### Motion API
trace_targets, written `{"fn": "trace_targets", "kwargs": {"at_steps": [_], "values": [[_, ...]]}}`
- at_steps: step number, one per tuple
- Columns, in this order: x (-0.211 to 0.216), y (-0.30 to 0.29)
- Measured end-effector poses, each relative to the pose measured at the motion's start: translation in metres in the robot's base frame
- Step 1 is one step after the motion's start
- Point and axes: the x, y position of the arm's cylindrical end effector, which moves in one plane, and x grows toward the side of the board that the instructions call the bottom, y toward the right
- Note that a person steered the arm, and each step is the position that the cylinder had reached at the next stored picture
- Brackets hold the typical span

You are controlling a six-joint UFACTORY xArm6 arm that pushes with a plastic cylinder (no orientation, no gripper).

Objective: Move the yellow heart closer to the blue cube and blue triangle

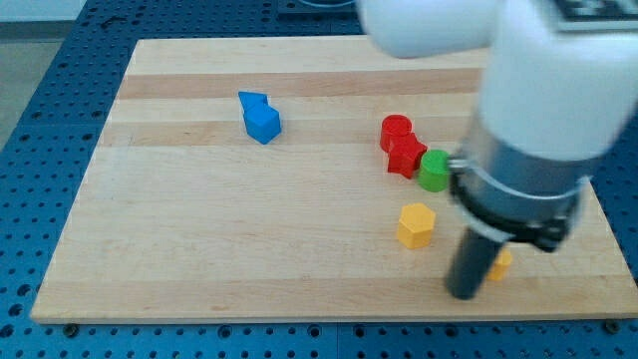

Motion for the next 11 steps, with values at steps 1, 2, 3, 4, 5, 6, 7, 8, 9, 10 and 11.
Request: {"fn": "trace_targets", "kwargs": {"at_steps": [1, 2, 3, 4, 5, 6, 7, 8, 9, 10, 11], "values": [[-0.002, 0.049], [-0.019, 0.073], [-0.03, 0.053], [-0.026, 0.017], [-0.014, -0.019], [-0.017, -0.052], [-0.027, -0.087], [-0.032, -0.136], [-0.069, -0.14], [-0.095, -0.124], [-0.111, -0.116]]}}
